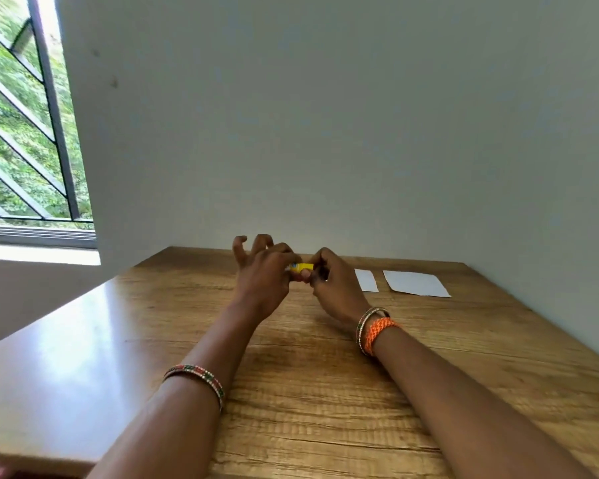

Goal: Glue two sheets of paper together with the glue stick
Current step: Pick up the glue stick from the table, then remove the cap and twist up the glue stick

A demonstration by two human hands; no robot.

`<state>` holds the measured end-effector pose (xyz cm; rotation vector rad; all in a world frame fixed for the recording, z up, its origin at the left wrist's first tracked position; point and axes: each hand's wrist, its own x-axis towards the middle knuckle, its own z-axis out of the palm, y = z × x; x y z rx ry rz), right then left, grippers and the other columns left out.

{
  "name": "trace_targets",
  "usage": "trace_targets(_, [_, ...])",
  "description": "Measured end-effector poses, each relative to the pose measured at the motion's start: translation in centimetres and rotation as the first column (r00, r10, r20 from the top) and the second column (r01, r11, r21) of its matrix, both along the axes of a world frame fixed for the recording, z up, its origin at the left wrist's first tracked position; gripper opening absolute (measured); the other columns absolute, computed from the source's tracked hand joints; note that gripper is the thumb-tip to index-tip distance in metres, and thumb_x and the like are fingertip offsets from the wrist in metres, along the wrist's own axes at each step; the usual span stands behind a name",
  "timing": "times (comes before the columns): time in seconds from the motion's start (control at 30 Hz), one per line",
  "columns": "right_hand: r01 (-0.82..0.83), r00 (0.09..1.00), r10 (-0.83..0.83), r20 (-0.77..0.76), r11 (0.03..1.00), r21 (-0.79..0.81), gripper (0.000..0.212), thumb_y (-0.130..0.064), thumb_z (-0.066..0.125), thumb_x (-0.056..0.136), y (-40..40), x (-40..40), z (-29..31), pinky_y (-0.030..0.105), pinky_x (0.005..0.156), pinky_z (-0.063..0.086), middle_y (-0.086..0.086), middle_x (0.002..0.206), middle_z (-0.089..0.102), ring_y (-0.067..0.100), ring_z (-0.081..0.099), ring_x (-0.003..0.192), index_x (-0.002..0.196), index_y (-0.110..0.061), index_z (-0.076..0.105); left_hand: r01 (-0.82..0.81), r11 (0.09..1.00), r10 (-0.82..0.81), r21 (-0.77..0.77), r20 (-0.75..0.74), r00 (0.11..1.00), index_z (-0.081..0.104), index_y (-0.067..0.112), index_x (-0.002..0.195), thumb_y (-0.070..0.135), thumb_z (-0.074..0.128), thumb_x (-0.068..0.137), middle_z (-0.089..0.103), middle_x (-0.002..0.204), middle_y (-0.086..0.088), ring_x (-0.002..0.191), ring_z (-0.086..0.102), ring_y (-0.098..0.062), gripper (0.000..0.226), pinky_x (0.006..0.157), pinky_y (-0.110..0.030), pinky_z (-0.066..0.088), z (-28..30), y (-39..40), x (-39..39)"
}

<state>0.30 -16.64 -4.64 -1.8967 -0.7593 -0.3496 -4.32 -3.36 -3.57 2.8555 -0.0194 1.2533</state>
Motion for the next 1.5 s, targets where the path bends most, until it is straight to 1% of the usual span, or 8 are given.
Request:
trace_targets(0.17, [0.015,0.995,-0.019,0.097,0.999,0.041,0.017,0.002,0.066,0.078,-0.9,0.3,0.5,0.013,0.059,0.045,0.005,0.083,0.062,0.008,0.056,0.071,0.086,-0.008,0.054,-0.040,0.999,0.040,-0.012,-0.010,0.999,0.066,0.031,0.111,0.035,0.055,0.088,0.065,0.115,0.015,0.122,0.038,-0.016,0.026,0.095,-0.039,0.006,-0.2,0.9,0.0])
trace_targets(0.3, [0.052,0.998,-0.047,-0.040,0.990,0.134,0.019,-0.008,0.072,0.077,-2.5,1.1,0.8,0.008,0.057,0.046,0.002,0.085,0.063,0.011,0.060,0.074,0.087,-0.009,0.056,-0.017,0.972,0.023,-0.236,0.024,0.999,0.068,0.032,0.107,0.034,0.060,0.086,0.066,0.113,0.013,0.121,0.038,-0.017,0.023,0.092,-0.037,0.010,0.2,1.4,-0.2])
trace_targets(0.63, [0.060,0.990,-0.046,-0.134,0.994,0.096,0.016,-0.024,0.071,0.081,-1.7,1.5,0.6,0.022,0.069,0.044,-0.004,0.080,0.062,0.012,0.056,0.077,0.090,-0.012,0.065,0.105,0.662,-0.161,-0.742,-0.005,0.987,0.071,0.017,0.100,0.038,0.068,0.081,0.070,0.094,-0.002,0.084,0.063,-0.019,0.028,0.073,-0.032,0.044,0.6,2.0,-0.4])
trace_targets(0.83, [-0.009,0.987,0.011,-0.158,1.000,0.013,0.020,-0.020,0.072,0.078,0.1,0.5,0.0,0.036,0.071,0.053,0.010,0.085,0.069,0.020,0.064,0.076,0.091,-0.009,0.061,0.110,0.579,-0.184,-0.808,0.003,0.983,0.070,0.009,0.091,0.034,0.072,0.078,0.069,0.086,-0.010,0.090,0.066,-0.029,0.028,0.084,-0.047,0.050,0.8,1.8,-0.3])
trace_targets(1.07, [0.059,0.998,-0.063,-0.008,0.957,-0.284,0.005,-0.013,0.066,0.079,0.3,0.2,-0.8,0.023,0.066,0.047,0.000,0.086,0.063,0.012,0.057,0.077,0.083,-0.013,0.063,0.099,0.559,-0.234,-0.823,-0.042,0.971,0.071,0.009,0.094,0.030,0.074,0.076,0.071,0.086,-0.007,0.087,0.068,-0.025,0.027,0.086,-0.048,0.053,0.6,1.6,0.0])
trace_targets(1.2, [0.048,0.995,-0.072,-0.068,0.951,-0.305,0.026,-0.013,0.066,0.079,-0.2,0.7,-0.5,0.023,0.065,0.043,0.006,0.104,0.060,0.017,0.055,0.089,0.104,-0.013,0.058,0.076,0.498,-0.210,-0.864,-0.035,0.977,0.070,0.005,0.094,0.027,0.073,0.078,0.071,0.091,-0.012,0.089,0.068,-0.028,0.027,0.087,-0.046,0.054,0.3,2.4,0.2])
trace_targets(1.37, [0.006,0.998,-0.031,-0.046,0.883,-0.469,0.062,-0.026,0.058,0.088,0.7,1.1,-0.9,0.039,0.104,0.040,0.007,0.149,0.034,0.027,0.044,0.127,0.143,-0.025,0.031,-0.002,0.492,-0.138,-0.870,-0.080,0.987,0.069,0.009,0.094,0.031,0.073,0.077,0.070,0.092,-0.007,0.089,0.067,-0.022,0.028,0.088,-0.045,0.053,0.0,2.9,0.3])
trace_targets(1.5, [-0.080,0.996,0.082,-0.022,0.839,-0.538,0.056,-0.026,0.056,0.090,2.0,0.8,-0.4,0.035,0.099,0.041,0.006,0.141,0.046,0.025,0.049,0.120,0.141,-0.035,0.036,-0.058,0.509,-0.105,-0.859,-0.129,0.986,0.070,0.011,0.096,0.036,0.072,0.077,0.071,0.094,-0.007,0.091,0.067,-0.025,0.031,0.087,-0.043,0.053,-0.2,2.8,0.4])
